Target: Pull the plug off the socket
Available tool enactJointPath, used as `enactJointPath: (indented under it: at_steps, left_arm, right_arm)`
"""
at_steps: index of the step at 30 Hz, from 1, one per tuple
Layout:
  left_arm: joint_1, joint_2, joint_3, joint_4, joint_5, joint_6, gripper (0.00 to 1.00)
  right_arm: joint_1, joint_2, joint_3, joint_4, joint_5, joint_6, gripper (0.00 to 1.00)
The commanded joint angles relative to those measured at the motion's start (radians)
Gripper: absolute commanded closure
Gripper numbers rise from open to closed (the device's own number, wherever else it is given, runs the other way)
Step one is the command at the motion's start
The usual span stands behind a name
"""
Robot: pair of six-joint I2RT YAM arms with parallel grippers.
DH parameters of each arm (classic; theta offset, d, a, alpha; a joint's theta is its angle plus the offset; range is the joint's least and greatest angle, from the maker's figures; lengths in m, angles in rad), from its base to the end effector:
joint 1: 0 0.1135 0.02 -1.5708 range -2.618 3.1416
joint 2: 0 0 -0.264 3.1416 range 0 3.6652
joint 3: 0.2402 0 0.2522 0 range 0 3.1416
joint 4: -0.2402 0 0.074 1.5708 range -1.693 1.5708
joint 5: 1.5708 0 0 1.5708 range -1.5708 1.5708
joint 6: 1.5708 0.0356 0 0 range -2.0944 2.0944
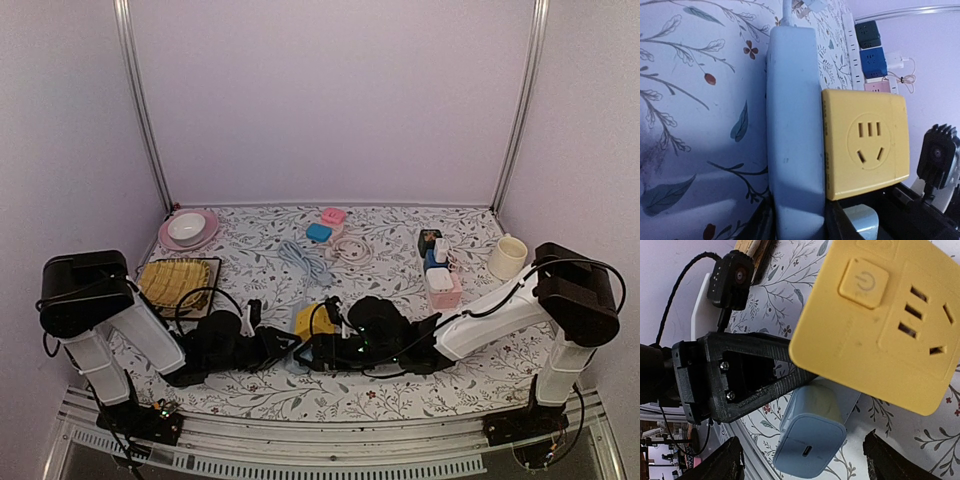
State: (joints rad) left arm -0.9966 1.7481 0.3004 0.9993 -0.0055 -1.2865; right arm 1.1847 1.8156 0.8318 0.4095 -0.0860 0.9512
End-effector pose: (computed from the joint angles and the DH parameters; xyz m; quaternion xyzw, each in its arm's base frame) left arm 0.1386 -0.2140 0.0901 -0.1237 0.8375 -0.4830 0.2236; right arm 0.1333 0.3361 0.1394 -0.1226 0.8692 0.4365 0.1970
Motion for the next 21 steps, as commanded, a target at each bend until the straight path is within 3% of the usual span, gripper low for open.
enactJointPath:
  at_steps: [1, 9, 12, 14, 17, 21]
  left_arm:
    - [-0.020, 0.068, -0.034, -0.164, 0.022, -0.026, 0.70]
    - [-0.066, 0.010, 0.009, -0.286, -0.053, 0.001, 0.69]
    - [-0.079, -0.012, 0.031, -0.352, -0.080, 0.017, 0.67]
    - [-0.085, -0.026, 0.043, -0.388, -0.096, 0.030, 0.64]
    - [-0.092, -0.055, 0.054, -0.420, -0.116, 0.048, 0.54]
    - [-0.096, -0.125, 0.065, -0.506, -0.157, 0.070, 0.43]
  right_arm:
    - [0.005, 0.003, 0.009, -0.008, 0.048, 0.021, 0.19]
    - [0.006, 0.028, 0.086, -0.096, 0.093, -0.020, 0.39]
    - [0.008, 0.015, 0.084, -0.112, 0.114, -0.024, 0.56]
    - [0.012, 0.009, 0.090, -0.138, 0.128, -0.038, 0.71]
    - [0.024, 0.005, 0.125, -0.209, 0.158, -0.068, 0.83]
    - [0.045, 0.009, 0.219, -0.396, 0.238, -0.142, 0.88]
